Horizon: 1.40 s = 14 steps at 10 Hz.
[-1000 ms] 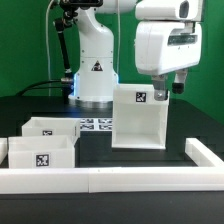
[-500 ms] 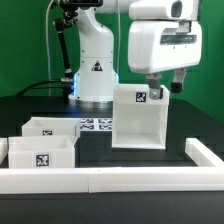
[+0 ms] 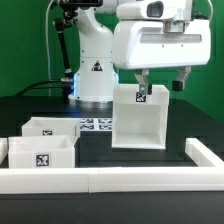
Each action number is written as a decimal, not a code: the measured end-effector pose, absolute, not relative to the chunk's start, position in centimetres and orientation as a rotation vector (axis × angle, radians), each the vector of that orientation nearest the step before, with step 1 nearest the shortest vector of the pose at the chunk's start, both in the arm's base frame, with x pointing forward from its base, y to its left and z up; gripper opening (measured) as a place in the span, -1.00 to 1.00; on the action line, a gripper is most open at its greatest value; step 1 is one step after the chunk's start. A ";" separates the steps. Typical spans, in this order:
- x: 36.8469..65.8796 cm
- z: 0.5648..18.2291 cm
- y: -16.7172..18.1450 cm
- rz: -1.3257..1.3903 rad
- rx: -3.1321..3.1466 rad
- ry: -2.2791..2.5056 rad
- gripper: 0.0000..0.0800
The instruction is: Assemble drawer
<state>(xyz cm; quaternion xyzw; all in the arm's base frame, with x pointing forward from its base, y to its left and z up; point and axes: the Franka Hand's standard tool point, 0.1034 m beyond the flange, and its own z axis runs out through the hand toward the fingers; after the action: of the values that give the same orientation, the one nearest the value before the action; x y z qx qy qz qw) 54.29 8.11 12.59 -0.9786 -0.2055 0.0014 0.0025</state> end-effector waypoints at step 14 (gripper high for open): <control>48.0 13.9 8.9 0.056 -3.123 0.197 0.62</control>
Offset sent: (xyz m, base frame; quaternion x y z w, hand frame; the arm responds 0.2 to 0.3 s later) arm -0.0117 -0.0103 0.0004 -0.0151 0.0137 0.2738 0.9616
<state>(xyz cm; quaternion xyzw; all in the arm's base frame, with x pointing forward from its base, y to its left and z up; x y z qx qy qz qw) 47.96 8.94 13.91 -0.9978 0.0629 0.0178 0.0061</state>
